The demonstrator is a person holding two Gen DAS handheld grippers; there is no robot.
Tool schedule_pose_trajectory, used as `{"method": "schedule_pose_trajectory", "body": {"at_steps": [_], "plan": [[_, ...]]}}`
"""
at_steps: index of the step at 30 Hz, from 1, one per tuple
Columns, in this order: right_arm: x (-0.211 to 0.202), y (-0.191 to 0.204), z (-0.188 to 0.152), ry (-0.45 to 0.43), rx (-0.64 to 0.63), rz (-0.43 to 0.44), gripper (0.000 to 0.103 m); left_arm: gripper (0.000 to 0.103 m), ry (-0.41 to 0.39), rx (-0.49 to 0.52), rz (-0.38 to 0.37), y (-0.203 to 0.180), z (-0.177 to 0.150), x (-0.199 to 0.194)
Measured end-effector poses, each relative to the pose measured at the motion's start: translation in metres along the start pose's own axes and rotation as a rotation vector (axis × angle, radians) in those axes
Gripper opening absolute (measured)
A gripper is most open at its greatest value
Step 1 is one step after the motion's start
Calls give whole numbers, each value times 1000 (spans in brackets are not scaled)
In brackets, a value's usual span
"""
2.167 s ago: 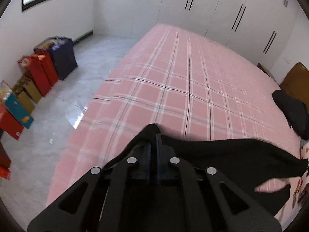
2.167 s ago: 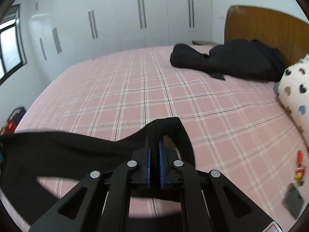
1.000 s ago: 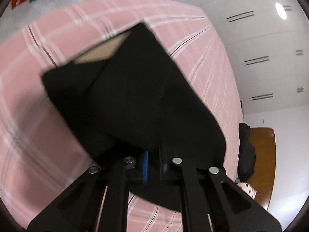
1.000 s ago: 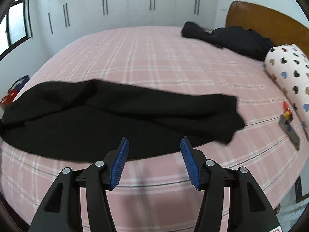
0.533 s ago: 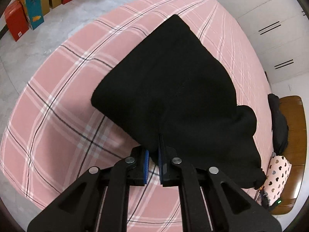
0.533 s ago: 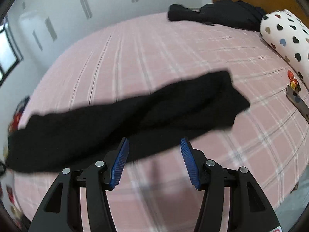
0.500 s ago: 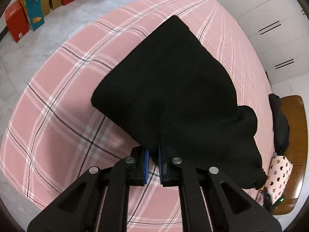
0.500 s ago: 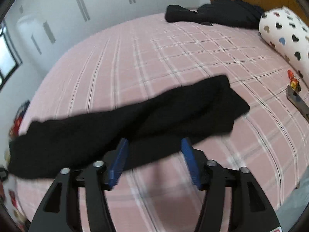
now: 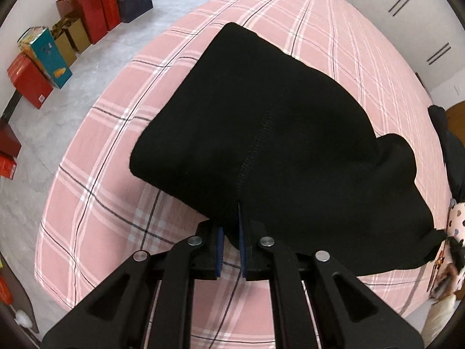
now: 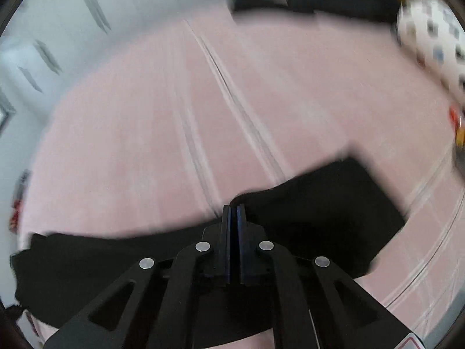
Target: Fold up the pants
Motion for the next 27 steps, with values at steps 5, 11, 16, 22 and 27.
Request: {"method": "schedule_pose_trajectory", "body": {"at_steps": [5,11,16,22,27], "plan": [[-62,-21,-31,-85,-189,-60,4,8,-5,37,8,1,-1,5],[-22,-117,-146,178,15,-152,11,11,0,78,29,-4,-4,12],[-45,-118,-113,68,48,-112,32,12,28,76,24,-5,-3,17],[-11,-107,-62,60,-49,-118,75,14,26,91,60,-7,-1,20],[36,-117,-68,160,-63,-183,11,14,4,123,83,-12,0,20]]}}
Point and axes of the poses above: each gripper's, at about its wrist camera, not at the fingertips, and x roughly the way its jaws point, y to its left, z to its top, the point moved 8 cm from there along x, roughly the way its jaws point, and after that the axes turned 7 degrees about -x, right-handed, at the moved point
